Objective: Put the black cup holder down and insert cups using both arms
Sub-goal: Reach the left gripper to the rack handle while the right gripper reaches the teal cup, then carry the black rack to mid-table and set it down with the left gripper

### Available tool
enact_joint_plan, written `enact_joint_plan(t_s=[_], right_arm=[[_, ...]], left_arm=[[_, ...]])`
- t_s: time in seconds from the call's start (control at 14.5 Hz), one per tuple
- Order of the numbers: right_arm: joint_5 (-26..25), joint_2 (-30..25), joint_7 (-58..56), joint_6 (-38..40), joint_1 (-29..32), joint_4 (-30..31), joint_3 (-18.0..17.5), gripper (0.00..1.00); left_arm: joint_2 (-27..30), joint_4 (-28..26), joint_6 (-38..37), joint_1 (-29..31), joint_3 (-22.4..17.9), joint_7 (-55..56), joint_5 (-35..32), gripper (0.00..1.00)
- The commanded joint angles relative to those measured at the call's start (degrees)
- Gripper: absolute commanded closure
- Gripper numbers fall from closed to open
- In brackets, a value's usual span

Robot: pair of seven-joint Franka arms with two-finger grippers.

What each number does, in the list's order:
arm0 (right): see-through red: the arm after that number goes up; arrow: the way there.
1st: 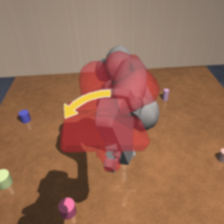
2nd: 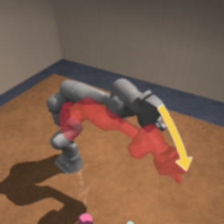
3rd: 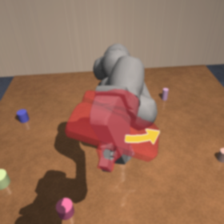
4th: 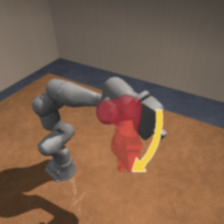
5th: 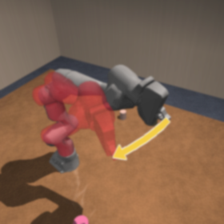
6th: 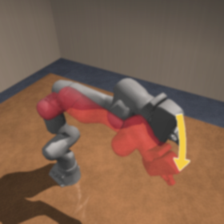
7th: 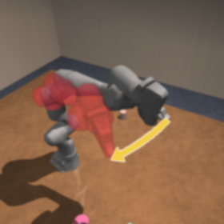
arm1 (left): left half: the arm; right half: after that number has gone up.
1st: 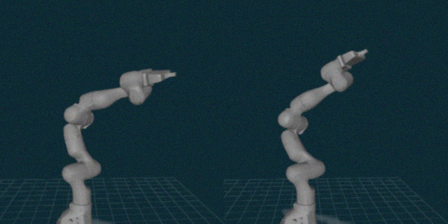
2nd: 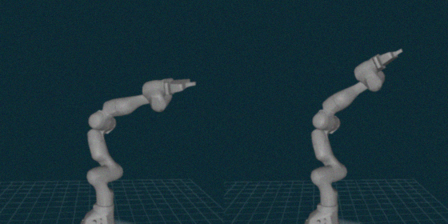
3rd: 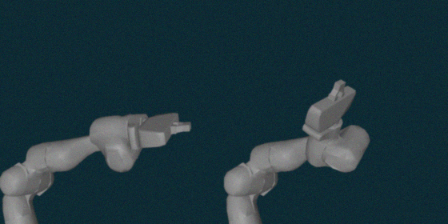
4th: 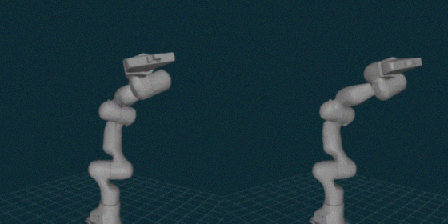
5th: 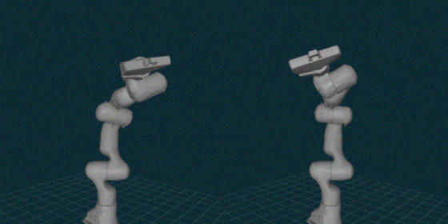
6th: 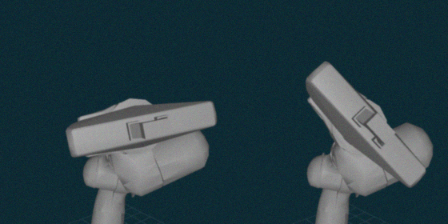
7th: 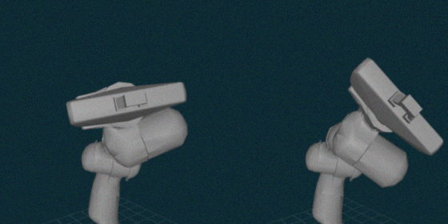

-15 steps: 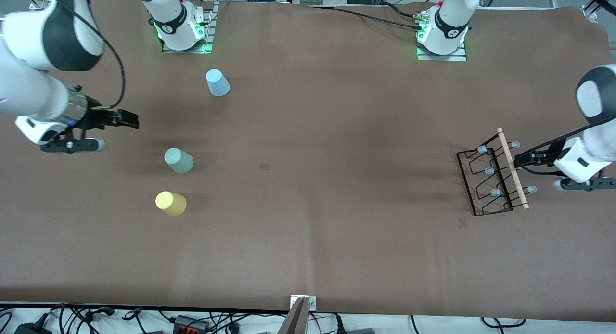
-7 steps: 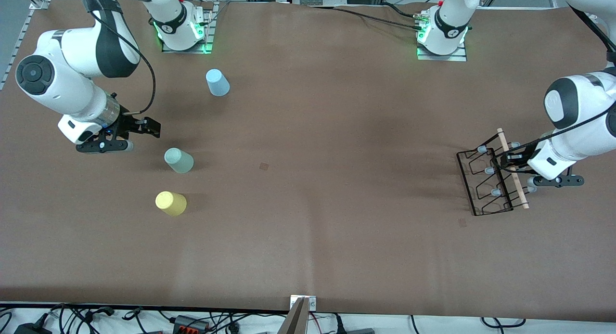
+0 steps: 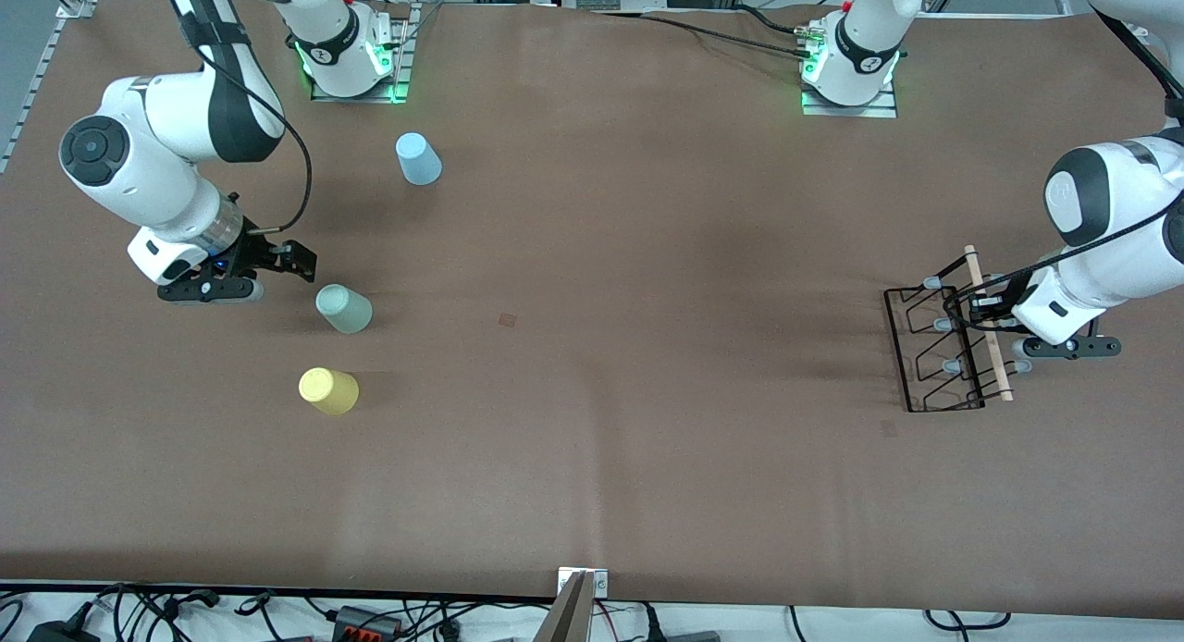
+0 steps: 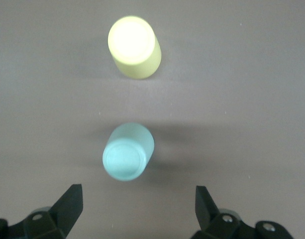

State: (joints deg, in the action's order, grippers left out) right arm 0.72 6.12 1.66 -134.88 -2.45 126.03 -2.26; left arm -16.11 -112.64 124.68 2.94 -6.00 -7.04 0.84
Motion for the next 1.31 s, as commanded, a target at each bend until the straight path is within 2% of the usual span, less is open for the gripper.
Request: enact_joint_plan(t_s=[0.0,0.07,0.21,0.34,0.48,0.55,0.69,0.89,1.24], right_arm=[[0.6,3.0,1.7,-6.6,-0.5,1.0,0.1,0.0],[0.6,4.0,3.2,-7.8,-0.6,1.1,0.1,0.0],[0.6,5.2,3.7,-11.0,-0.7,2.0,0.0,0.0],[0.6,6.6,3.7,-12.2,-1.4,2.6,0.0,0.0],[0.6,7.7,4.0,-12.6,-1.8,2.6,-0.1,0.0],[0.6,7.9,4.0,-12.6,-1.9,2.5,-0.1,0.0],[0.7,8.0,4.0,-12.8,-2.3,2.3,-0.4,0.0],[0.7,10.0,4.0,-15.3,-2.4,2.4,-0.6,0.0],[0.7,12.4,4.0,-17.6,-2.7,2.5,-0.6,0.0]], left_arm=[[2.5,0.0,-0.9,0.0,0.5,-0.3,-0.1,0.99],[3.3,0.3,-2.2,-0.4,0.8,-0.4,-0.1,0.99],[5.0,1.5,-6.0,-0.8,5.2,2.3,-0.1,0.99],[5.2,5.4,-11.7,-1.0,10.3,6.4,-0.2,0.99],[4.5,7.6,-12.5,-1.4,15.0,8.8,-0.2,0.99],[4.1,8.2,-12.5,-2.3,18.7,10.9,-0.1,0.99],[0.9,11.3,-12.4,-6.2,23.0,19.7,-0.3,0.99],[-4.4,18.2,-12.4,-14.7,23.2,26.5,-0.1,0.99],[-11.8,25.4,-10.8,-28.5,23.1,38.4,0.1,0.99]])
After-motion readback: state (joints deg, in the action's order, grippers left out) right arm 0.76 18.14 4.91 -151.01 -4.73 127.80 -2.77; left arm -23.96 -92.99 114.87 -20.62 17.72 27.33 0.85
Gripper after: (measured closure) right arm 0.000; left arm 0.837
